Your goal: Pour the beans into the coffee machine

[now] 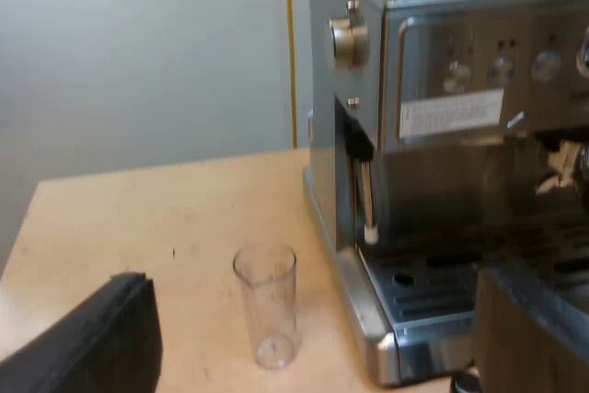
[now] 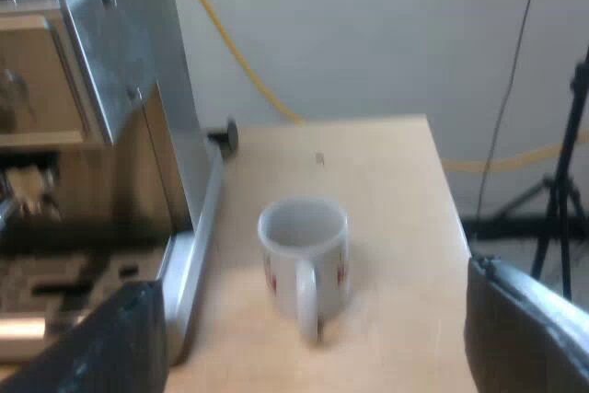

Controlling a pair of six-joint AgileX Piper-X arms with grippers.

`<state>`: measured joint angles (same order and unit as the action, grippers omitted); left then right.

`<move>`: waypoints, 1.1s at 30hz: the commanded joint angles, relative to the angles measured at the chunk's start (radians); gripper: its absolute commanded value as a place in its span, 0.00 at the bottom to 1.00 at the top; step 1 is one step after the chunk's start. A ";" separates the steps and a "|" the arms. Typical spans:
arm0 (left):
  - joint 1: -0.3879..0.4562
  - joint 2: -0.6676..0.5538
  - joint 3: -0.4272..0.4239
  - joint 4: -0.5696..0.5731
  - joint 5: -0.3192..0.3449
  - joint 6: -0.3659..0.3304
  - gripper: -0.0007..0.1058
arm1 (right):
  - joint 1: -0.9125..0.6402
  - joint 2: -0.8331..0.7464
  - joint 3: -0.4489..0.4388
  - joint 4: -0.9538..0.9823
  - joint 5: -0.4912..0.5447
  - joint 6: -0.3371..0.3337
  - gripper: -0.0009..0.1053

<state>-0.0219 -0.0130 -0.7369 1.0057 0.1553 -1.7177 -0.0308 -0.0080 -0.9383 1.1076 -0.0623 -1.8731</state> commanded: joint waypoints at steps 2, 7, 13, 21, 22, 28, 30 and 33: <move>0.002 -0.039 -0.006 0.031 -0.009 -0.003 0.68 | -0.005 -0.048 -0.015 0.064 -0.010 -0.016 0.65; 0.002 -0.039 -0.006 0.038 -0.009 -0.003 0.68 | -0.005 -0.048 0.007 0.057 -0.010 -0.016 0.65; 0.002 -0.039 0.032 0.047 -0.009 -0.003 0.68 | -0.005 -0.048 0.063 0.049 -0.035 -0.016 0.65; 0.002 -0.039 0.127 0.052 -0.009 -0.003 0.68 | -0.005 -0.048 0.142 0.049 -0.049 -0.016 0.65; 0.002 -0.039 0.136 0.052 -0.009 -0.003 0.68 | -0.005 -0.048 0.145 0.049 -0.049 -0.016 0.65; 0.002 -0.039 0.178 0.090 -0.009 -0.003 0.68 | -0.005 -0.048 0.185 0.049 -0.049 -0.016 0.65; 0.002 -0.039 0.191 0.092 -0.009 0.002 0.68 | -0.005 -0.046 0.206 0.049 -0.051 -0.016 0.65; 0.002 -0.039 0.190 0.090 -0.011 0.002 0.68 | -0.005 -0.046 0.230 0.049 -0.053 -0.016 0.65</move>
<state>-0.0219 -0.0130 -0.5445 1.0985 0.1529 -1.7141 -0.0308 -0.0080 -0.7083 1.1626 -0.1076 -1.8757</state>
